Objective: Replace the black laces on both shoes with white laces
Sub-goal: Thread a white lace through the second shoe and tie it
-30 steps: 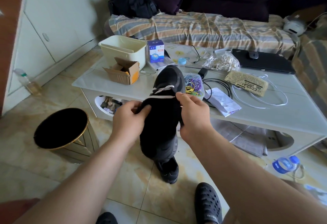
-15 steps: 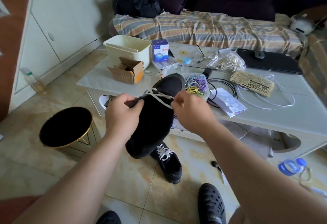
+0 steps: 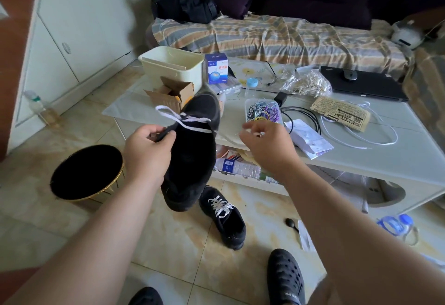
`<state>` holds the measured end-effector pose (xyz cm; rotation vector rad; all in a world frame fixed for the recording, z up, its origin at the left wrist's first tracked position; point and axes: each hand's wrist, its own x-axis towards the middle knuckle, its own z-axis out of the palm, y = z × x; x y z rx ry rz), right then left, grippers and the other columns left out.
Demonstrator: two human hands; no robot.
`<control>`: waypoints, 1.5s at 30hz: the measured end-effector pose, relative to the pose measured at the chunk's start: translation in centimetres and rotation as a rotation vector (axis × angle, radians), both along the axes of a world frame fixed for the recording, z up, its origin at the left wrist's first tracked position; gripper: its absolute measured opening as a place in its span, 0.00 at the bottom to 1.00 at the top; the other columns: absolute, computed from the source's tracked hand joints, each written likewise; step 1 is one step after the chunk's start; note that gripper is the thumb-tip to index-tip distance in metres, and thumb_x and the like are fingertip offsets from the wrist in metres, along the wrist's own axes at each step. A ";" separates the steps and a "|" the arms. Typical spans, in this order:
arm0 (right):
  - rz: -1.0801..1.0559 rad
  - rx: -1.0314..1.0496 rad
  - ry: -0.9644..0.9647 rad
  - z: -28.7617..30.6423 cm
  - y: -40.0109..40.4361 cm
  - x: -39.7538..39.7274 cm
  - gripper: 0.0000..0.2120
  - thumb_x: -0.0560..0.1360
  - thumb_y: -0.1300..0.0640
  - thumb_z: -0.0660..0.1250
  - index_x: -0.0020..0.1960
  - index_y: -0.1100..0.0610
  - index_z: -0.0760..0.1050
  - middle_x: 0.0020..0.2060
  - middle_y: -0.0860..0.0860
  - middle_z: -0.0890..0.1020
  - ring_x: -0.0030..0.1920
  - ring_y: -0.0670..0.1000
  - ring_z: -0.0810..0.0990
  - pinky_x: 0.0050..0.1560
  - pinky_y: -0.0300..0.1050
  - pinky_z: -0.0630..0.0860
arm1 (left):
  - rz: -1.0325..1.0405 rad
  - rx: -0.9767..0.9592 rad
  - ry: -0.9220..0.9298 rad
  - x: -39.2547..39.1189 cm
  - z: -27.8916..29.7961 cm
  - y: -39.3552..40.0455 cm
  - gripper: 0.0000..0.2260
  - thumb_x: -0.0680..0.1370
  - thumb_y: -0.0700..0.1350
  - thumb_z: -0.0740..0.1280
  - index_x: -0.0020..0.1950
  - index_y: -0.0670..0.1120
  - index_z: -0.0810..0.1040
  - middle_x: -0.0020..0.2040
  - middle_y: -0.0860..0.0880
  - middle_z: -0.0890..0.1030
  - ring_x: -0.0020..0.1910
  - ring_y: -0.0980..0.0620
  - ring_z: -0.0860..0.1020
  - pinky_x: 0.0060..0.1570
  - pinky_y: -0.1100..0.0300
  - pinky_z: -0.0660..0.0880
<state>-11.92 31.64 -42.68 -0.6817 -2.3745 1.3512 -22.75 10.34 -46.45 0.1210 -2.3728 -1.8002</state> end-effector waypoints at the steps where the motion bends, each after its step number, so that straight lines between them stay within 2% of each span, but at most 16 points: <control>1: 0.020 -0.178 0.088 0.2 -0.8 -0.2 0.13 0.78 0.58 0.70 0.36 0.53 0.73 0.44 0.57 0.85 0.27 0.46 0.74 0.31 0.38 0.71 | -0.017 -0.019 0.000 0.3 0.1 0.2 0.05 0.73 0.51 0.77 0.45 0.55 0.83 0.40 0.55 0.85 0.42 0.53 0.85 0.50 0.50 0.84; 2: 0.032 -0.265 0.133 0.3 -1.3 -0.3 0.14 0.79 0.60 0.69 0.37 0.54 0.71 0.39 0.60 0.84 0.24 0.45 0.70 0.28 0.35 0.69 | -0.036 -0.037 0.003 0.6 0.0 0.4 0.05 0.73 0.51 0.77 0.45 0.55 0.83 0.39 0.56 0.85 0.42 0.54 0.84 0.50 0.51 0.83; 4: 0.027 -0.185 0.090 -0.1 -1.6 -0.6 0.12 0.79 0.58 0.69 0.40 0.54 0.69 0.29 0.52 0.76 0.22 0.43 0.67 0.24 0.35 0.66 | -0.074 -0.071 0.019 1.1 0.0 0.8 0.05 0.72 0.53 0.76 0.44 0.57 0.83 0.38 0.58 0.84 0.41 0.54 0.84 0.49 0.51 0.83; 7: 0.094 0.067 -0.138 -0.9 -1.3 -0.7 0.07 0.79 0.45 0.67 0.49 0.49 0.75 0.30 0.45 0.79 0.30 0.44 0.76 0.30 0.40 0.69 | -0.105 -0.106 0.047 1.6 0.0 1.0 0.05 0.72 0.55 0.75 0.45 0.58 0.82 0.39 0.57 0.84 0.42 0.54 0.84 0.48 0.50 0.83; 11: 0.220 0.030 -0.210 -1.5 -1.2 -0.6 0.17 0.82 0.47 0.64 0.38 0.55 0.72 0.25 0.44 0.71 0.24 0.44 0.67 0.27 0.40 0.65 | -0.141 -0.108 0.069 1.6 0.1 0.9 0.05 0.73 0.56 0.75 0.48 0.61 0.84 0.42 0.60 0.86 0.46 0.56 0.84 0.53 0.50 0.82; 14: 0.277 -0.063 -0.196 -1.5 -0.7 -0.5 0.18 0.82 0.49 0.65 0.36 0.56 0.70 0.27 0.47 0.67 0.25 0.46 0.61 0.25 0.39 0.60 | -0.174 -0.070 0.067 1.5 0.4 0.7 0.03 0.75 0.55 0.75 0.48 0.62 0.86 0.44 0.62 0.86 0.48 0.59 0.84 0.57 0.50 0.82; 17: 0.237 0.147 -0.293 -1.7 0.7 -0.3 0.15 0.81 0.52 0.64 0.38 0.58 0.71 0.27 0.45 0.73 0.27 0.47 0.68 0.28 0.41 0.64 | -0.168 -0.028 0.063 1.0 0.8 0.2 0.03 0.74 0.56 0.75 0.46 0.65 0.86 0.46 0.59 0.87 0.49 0.58 0.85 0.57 0.49 0.82; 20: 0.109 0.448 -0.507 -2.5 2.7 0.4 0.13 0.78 0.47 0.62 0.40 0.54 0.71 0.39 0.53 0.78 0.40 0.58 0.78 0.37 0.45 0.70 | -0.124 0.073 0.040 0.3 1.1 -0.4 0.04 0.73 0.54 0.75 0.45 0.63 0.86 0.46 0.58 0.88 0.49 0.56 0.86 0.57 0.47 0.83; 23: 0.099 0.502 -0.637 -3.1 3.6 0.7 0.10 0.75 0.47 0.62 0.42 0.54 0.72 0.44 0.54 0.80 0.43 0.59 0.80 0.41 0.46 0.73 | -0.096 0.125 0.019 0.0 1.3 -0.5 0.05 0.75 0.49 0.76 0.44 0.60 0.86 0.46 0.57 0.88 0.49 0.55 0.86 0.58 0.47 0.83; 28: 0.144 0.512 -0.708 -3.0 4.4 0.8 0.12 0.70 0.47 0.62 0.41 0.55 0.74 0.41 0.54 0.81 0.41 0.58 0.80 0.39 0.46 0.74 | -0.115 0.127 -0.005 0.1 1.2 -0.5 0.04 0.75 0.49 0.77 0.45 0.60 0.87 0.46 0.57 0.88 0.49 0.55 0.87 0.57 0.47 0.83; 31: 0.174 0.479 -0.649 -3.0 4.3 0.9 0.12 0.76 0.46 0.64 0.44 0.54 0.75 0.45 0.55 0.82 0.45 0.58 0.81 0.37 0.45 0.70 | -0.128 0.067 0.004 0.3 1.0 -0.4 0.05 0.75 0.51 0.77 0.51 0.56 0.88 0.47 0.57 0.88 0.49 0.57 0.86 0.58 0.48 0.83; 35: 0.122 0.367 -0.339 -1.6 2.8 1.0 0.18 0.80 0.44 0.64 0.67 0.51 0.70 0.55 0.54 0.77 0.53 0.58 0.79 0.47 0.48 0.69 | -0.202 0.015 -0.038 0.7 0.7 -0.2 0.12 0.71 0.62 0.74 0.51 0.61 0.87 0.52 0.55 0.87 0.51 0.55 0.85 0.59 0.46 0.82; 38: 0.134 0.264 -0.062 0.4 1.2 0.8 0.16 0.81 0.57 0.58 0.67 0.52 0.74 0.47 0.51 0.79 0.50 0.52 0.77 0.45 0.43 0.67 | -0.275 -0.031 -0.054 1.6 1.3 0.5 0.07 0.78 0.53 0.74 0.54 0.54 0.89 0.43 0.69 0.83 0.47 0.64 0.83 0.60 0.54 0.80; 41: 0.215 0.293 0.116 2.4 -0.3 1.1 0.23 0.79 0.67 0.54 0.67 0.52 0.78 0.44 0.45 0.83 0.39 0.36 0.76 0.39 0.27 0.65 | -0.374 -0.041 -0.047 2.1 1.1 1.4 0.07 0.82 0.45 0.71 0.56 0.51 0.88 0.37 0.78 0.77 0.42 0.71 0.80 0.57 0.61 0.78; 43: 0.276 0.285 0.185 2.9 -1.0 1.1 0.27 0.80 0.70 0.53 0.72 0.51 0.75 0.48 0.44 0.84 0.41 0.34 0.77 0.43 0.25 0.68 | -0.430 0.005 -0.086 2.4 1.3 1.9 0.08 0.82 0.43 0.70 0.55 0.54 0.88 0.39 0.74 0.81 0.45 0.68 0.83 0.56 0.61 0.80; 45: 0.342 0.228 0.246 3.0 -1.7 1.0 0.31 0.80 0.71 0.52 0.77 0.48 0.70 0.52 0.45 0.84 0.44 0.41 0.80 0.49 0.30 0.74 | -0.495 0.046 -0.108 2.7 1.4 2.2 0.11 0.82 0.42 0.69 0.53 0.57 0.88 0.48 0.60 0.88 0.53 0.55 0.86 0.59 0.53 0.81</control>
